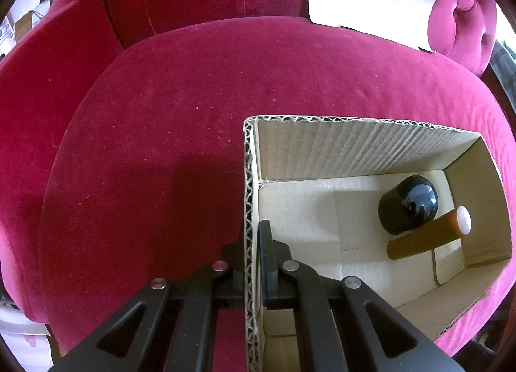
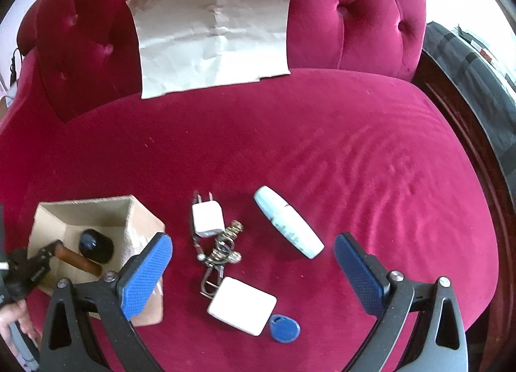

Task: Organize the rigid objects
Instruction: 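Withdraw the right gripper from the box toward the remaining items, then lower the right gripper around the white square power adapter and close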

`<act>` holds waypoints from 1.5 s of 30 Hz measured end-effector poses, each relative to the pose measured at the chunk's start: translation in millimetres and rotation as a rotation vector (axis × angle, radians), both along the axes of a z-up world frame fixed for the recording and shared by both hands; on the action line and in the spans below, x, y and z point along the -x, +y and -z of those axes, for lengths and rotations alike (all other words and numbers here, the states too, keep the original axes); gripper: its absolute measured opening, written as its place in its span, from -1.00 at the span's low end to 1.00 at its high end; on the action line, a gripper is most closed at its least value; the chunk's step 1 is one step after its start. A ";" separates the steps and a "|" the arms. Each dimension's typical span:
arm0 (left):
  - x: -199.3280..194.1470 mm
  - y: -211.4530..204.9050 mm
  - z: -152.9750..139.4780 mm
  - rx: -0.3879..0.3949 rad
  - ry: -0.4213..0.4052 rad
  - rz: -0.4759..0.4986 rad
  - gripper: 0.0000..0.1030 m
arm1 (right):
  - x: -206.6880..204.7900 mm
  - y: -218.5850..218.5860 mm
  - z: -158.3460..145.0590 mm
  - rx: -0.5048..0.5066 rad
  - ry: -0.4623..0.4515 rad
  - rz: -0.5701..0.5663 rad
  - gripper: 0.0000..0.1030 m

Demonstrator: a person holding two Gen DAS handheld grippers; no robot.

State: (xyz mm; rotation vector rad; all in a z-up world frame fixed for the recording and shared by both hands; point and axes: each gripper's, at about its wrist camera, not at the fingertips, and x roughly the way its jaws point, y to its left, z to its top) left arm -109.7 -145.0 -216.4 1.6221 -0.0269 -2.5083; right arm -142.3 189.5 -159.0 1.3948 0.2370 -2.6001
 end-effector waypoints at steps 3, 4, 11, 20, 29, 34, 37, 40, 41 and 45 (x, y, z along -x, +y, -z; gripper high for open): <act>-1.6 -0.5 0.2 0.001 0.001 -0.001 -0.95 | 0.3 4.0 5.1 -0.011 -0.013 -0.006 0.99; -2.2 0.1 0.1 0.003 0.002 -0.002 -0.95 | -0.1 5.8 6.9 -0.013 -0.018 -0.010 0.99; -3.5 2.5 -0.6 0.003 0.003 -0.003 -0.95 | -7.2 12.5 27.8 -0.026 -0.064 -0.048 0.99; -4.2 4.5 -1.1 0.004 0.002 -0.003 -0.95 | -15.9 10.6 56.9 -0.065 -0.135 -0.115 0.99; -2.8 6.9 -1.3 0.012 0.001 -0.003 -0.95 | -16.9 11.7 63.8 -0.039 -0.159 -0.140 0.99; -4.7 5.1 -2.4 0.013 0.000 -0.002 -0.95 | -16.8 10.3 64.3 -0.033 -0.160 -0.135 0.99; -5.1 4.7 -2.4 0.013 0.001 -0.002 -0.95 | -17.8 9.0 63.3 -0.035 -0.155 -0.142 0.99; -4.7 5.2 -2.3 0.013 0.000 -0.004 -0.95 | -20.1 7.8 64.7 -0.038 -0.154 -0.149 0.95; -4.7 5.2 -2.4 0.013 0.000 -0.004 -0.95 | -21.0 6.9 65.4 -0.039 -0.157 -0.157 0.91; -5.0 5.0 -2.4 0.013 0.000 -0.004 -0.95 | -19.9 8.0 62.5 -0.055 -0.147 -0.179 0.29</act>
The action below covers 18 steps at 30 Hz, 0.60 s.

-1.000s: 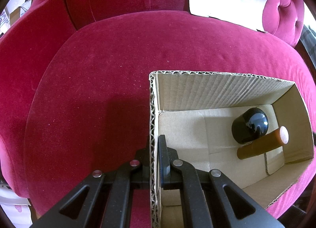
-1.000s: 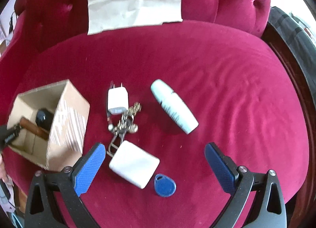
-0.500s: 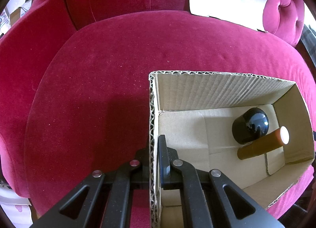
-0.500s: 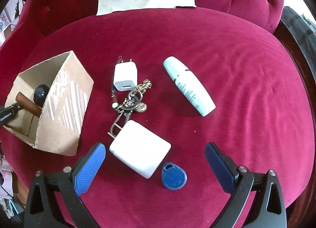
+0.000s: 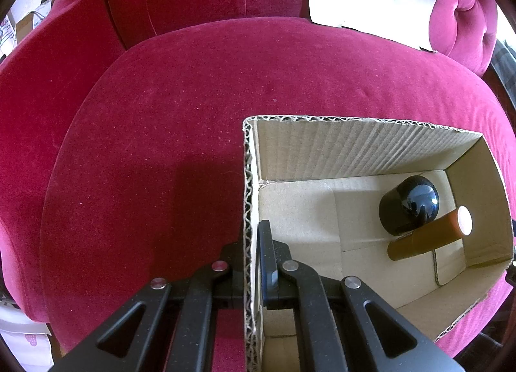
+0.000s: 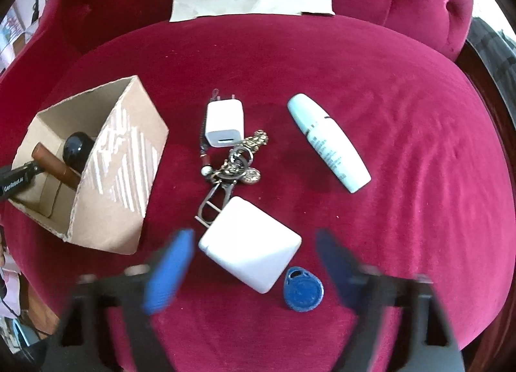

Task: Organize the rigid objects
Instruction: 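Lower the right gripper around the white square power adapter and close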

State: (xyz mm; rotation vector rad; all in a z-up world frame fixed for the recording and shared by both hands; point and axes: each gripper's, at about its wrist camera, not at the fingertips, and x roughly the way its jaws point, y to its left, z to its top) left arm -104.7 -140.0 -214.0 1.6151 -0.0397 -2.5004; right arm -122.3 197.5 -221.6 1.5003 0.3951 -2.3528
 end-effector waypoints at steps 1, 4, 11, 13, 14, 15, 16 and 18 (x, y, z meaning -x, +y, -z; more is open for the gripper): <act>-0.1 0.2 -0.1 0.000 0.000 0.000 -0.95 | -0.1 1.7 -0.5 0.004 0.000 0.001 0.29; 0.1 0.0 -0.1 0.001 0.000 0.001 -0.95 | -0.4 4.0 -1.0 0.018 -0.014 0.008 0.29; 1.2 3.7 0.4 0.005 0.000 0.004 -0.95 | 4.2 -2.5 -9.9 0.010 -0.012 0.025 0.29; 0.1 3.3 -0.1 0.005 0.001 0.005 -0.95 | 5.4 -0.5 -11.6 0.004 -0.015 0.035 0.29; 0.0 3.6 -0.1 0.004 0.001 0.004 -0.95 | 7.7 0.2 -12.2 0.000 -0.018 0.042 0.29; -1.9 3.6 -0.5 0.004 0.001 0.004 -0.95 | 8.8 2.2 -13.0 -0.004 -0.019 0.049 0.29; -1.7 0.3 0.6 0.003 0.001 0.003 -0.95 | 9.5 3.6 -13.8 -0.009 -0.019 0.054 0.29; -1.8 0.2 0.5 0.002 0.001 0.004 -0.95 | 12.2 6.0 -15.8 -0.013 -0.019 0.067 0.29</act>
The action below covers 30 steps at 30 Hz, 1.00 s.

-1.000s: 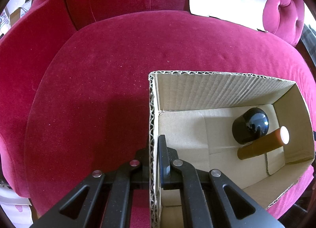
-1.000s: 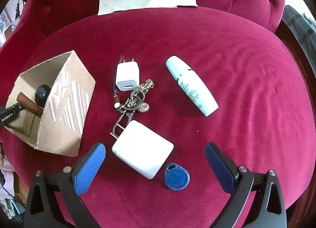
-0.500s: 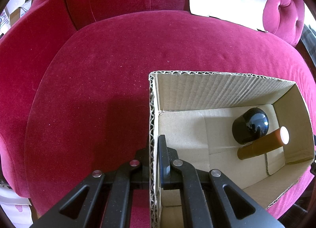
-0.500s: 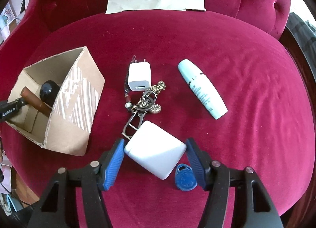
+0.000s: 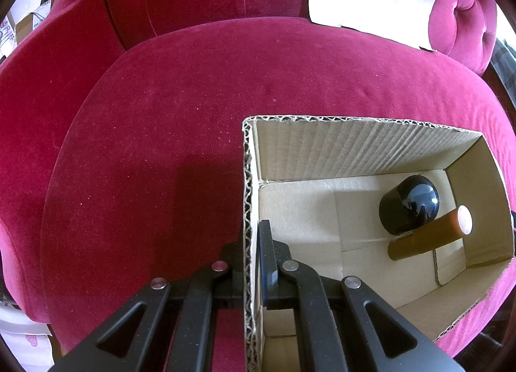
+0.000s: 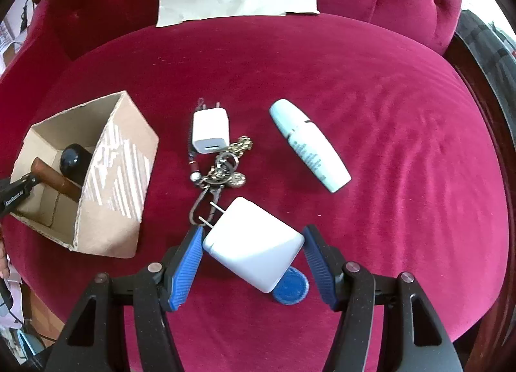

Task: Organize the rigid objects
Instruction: 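Lower the right gripper around the white square power adapter and close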

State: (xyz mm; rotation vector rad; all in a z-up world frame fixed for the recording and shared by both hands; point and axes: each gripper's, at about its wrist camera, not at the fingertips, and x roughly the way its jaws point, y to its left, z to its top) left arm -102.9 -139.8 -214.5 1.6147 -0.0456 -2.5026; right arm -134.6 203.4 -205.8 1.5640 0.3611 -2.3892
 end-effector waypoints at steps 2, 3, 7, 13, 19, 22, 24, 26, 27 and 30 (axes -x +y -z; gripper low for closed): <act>1.5 -2.6 -0.2 -0.002 0.000 -0.001 -0.95 | 2.3 3.1 -4.8 0.005 0.002 0.012 0.29; 1.3 -2.4 -0.2 -0.001 0.000 -0.002 -0.95 | 4.1 3.6 -7.3 0.003 0.005 0.017 0.29; 1.0 -1.9 -0.2 0.000 0.000 -0.004 -0.95 | 9.8 6.8 -18.1 0.008 0.025 0.035 0.29; 1.5 -2.6 -0.3 0.001 0.000 -0.013 -0.95 | -1.7 4.5 -37.1 0.003 0.075 0.044 0.29; 0.8 -1.4 -0.3 -0.001 0.001 -0.015 -0.95 | 9.2 -14.6 -48.7 0.014 0.126 0.048 0.29; 0.7 -0.7 -0.2 -0.004 0.000 -0.016 -0.95 | -2.7 -23.4 -62.8 0.018 0.153 0.040 0.29; 0.3 -0.6 -0.5 -0.005 0.001 -0.016 -0.95 | -2.4 -29.7 -68.3 0.027 0.169 0.033 0.29; 0.5 0.3 -0.5 -0.006 0.001 -0.017 -0.95 | -4.6 -36.0 -72.2 0.032 0.179 0.025 0.29; 0.3 -0.1 -0.6 -0.006 0.001 -0.017 -0.95 | -3.4 -38.4 -74.2 0.036 0.184 0.019 0.29; 1.1 1.1 -0.8 -0.007 0.001 -0.017 -0.95 | -8.0 -49.6 -81.9 0.045 0.198 0.003 0.29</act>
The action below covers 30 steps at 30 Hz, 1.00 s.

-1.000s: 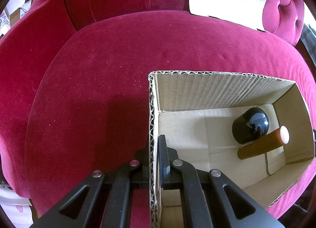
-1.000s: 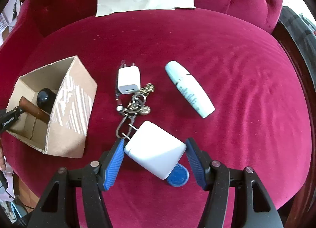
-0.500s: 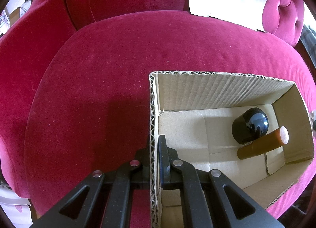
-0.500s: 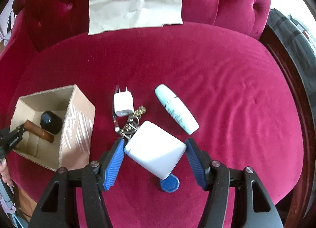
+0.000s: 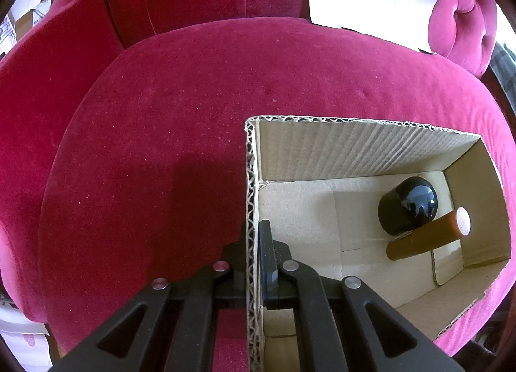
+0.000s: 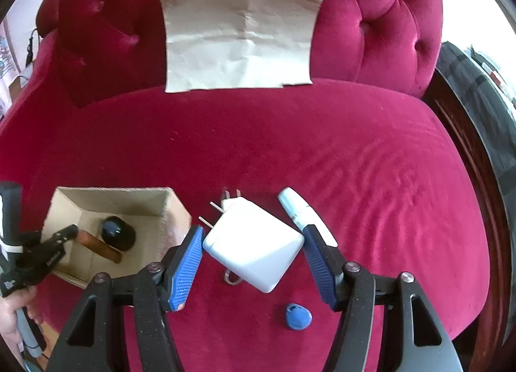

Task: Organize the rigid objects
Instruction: 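Lower the right gripper around the white square power adapter and close, then carry the white adapter over the box held by the left gripper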

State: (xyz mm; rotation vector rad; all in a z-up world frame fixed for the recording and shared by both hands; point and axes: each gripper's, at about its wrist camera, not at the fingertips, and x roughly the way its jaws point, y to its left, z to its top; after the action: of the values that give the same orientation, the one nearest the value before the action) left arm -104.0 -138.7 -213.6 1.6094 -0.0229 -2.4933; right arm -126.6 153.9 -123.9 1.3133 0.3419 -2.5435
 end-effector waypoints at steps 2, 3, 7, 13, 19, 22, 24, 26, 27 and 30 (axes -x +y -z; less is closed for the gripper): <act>0.2 0.5 0.0 0.000 0.000 0.001 -0.95 | -2.5 -6.7 -3.2 0.003 0.011 -0.011 0.29; -0.2 0.2 0.0 0.000 0.000 -0.001 -0.95 | -3.7 -10.2 -4.3 0.003 0.015 -0.017 0.29; -0.5 1.4 -0.4 0.003 0.000 0.002 -0.95 | -8.1 -23.0 -6.8 0.012 0.021 -0.040 0.29; -1.4 0.3 -0.2 -0.005 0.001 -0.002 -0.95 | -17.7 -47.6 -7.9 0.022 0.029 -0.092 0.29; -1.0 1.0 -0.5 -0.011 -0.001 -0.001 -0.94 | -24.0 -66.4 -2.6 0.029 0.014 -0.131 0.29; -1.6 -0.1 -0.6 -0.010 0.000 0.000 -0.95 | -26.8 -75.8 -1.1 0.037 0.011 -0.146 0.29; -1.8 0.2 -0.5 -0.010 0.000 -0.002 -0.95 | -28.3 -80.9 -0.5 0.039 0.011 -0.155 0.29; -2.9 -1.0 -0.6 -0.010 -0.001 -0.001 -0.94 | -29.9 -87.4 1.3 0.040 0.008 -0.166 0.29; -3.0 -1.3 -0.6 -0.012 -0.001 -0.002 -0.94 | -29.8 -91.1 2.4 0.040 0.006 -0.169 0.29; -2.6 -1.5 -0.7 -0.010 -0.003 0.001 -0.94 | -30.8 -98.5 5.6 0.039 0.001 -0.182 0.29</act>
State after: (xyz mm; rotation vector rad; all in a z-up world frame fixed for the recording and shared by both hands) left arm -101.3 -140.2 -213.0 1.6173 -0.0117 -2.4963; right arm -95.8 55.4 -129.5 1.2086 0.3912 -2.3883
